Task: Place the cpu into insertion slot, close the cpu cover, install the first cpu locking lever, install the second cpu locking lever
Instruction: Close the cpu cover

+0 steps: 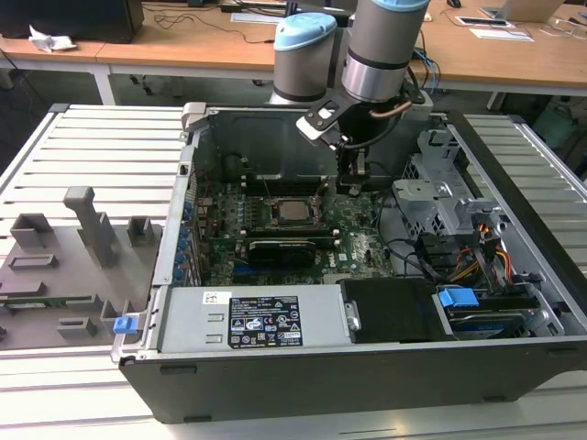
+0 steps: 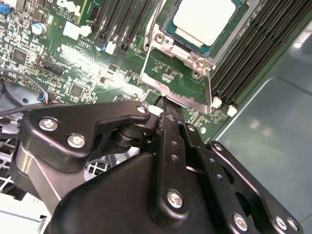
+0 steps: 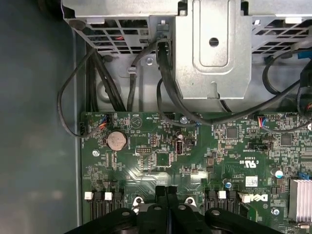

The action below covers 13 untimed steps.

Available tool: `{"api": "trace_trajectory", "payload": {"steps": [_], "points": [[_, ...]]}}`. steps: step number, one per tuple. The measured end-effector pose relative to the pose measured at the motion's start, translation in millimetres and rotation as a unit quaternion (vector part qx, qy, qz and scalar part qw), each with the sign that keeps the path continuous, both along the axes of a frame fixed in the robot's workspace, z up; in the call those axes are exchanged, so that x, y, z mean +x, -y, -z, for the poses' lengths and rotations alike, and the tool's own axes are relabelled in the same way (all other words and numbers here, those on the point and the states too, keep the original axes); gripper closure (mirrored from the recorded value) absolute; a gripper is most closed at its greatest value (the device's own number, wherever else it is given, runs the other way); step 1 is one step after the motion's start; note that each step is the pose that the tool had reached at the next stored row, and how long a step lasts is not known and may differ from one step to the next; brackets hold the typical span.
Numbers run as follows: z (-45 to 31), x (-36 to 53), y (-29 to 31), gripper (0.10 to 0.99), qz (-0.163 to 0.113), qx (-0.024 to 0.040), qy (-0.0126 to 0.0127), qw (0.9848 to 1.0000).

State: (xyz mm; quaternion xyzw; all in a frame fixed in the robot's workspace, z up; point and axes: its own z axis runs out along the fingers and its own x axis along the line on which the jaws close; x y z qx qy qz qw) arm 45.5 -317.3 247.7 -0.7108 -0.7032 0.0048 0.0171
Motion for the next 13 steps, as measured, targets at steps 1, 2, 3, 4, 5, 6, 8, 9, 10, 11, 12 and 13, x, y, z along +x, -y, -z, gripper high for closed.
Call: {"api": "trace_trajectory", "payload": {"steps": [1, 2, 3, 4, 5, 6, 8, 9, 10, 11, 12, 13], "points": [[0.1, -1.1, 0.0, 0.98, 0.0, -0.0001, 0.0003, 1.0], [0.4, -2.2, 0.0, 0.98, 0.0, 0.0, 0.0006, 1.0], [0.5, -3.4, 0.0, 0.98, 0.0, -0.0001, 0.0012, 1.0], [0.6, -5.5, 0.0, 0.98, 0.0, -0.0002, 0.0022, 1.0], [0.9, -8.0, 0.0, 0.98, 0.0, -0.0001, 0.0034, 1.0], [1.4, -11.1, 0.0, 0.98, 0.0, 0.0, 0.0048, 1.0], [2.1, -14.8, 0.0, 0.98, 0.0, -0.0001, 0.006, 1.0], [2.3, -16.2, 0.0, 0.98, 0.0, -0.0001, 0.0064, 1.0], [2.6, -18.3, 0.0, 0.98, 0.0, -0.0001, 0.0068, 1.0], [2.9, -21.3, 0.0, 0.98, 0.0, -0.0001, 0.0074, 1.0], [3.2, -24.8, 0.0, 0.98, 0.0, -0.0001, 0.0079, 1.0], [3.5, -27.9, 0.0, 0.98, 0.0, -0.0001, 0.0084, 1.0]]}}
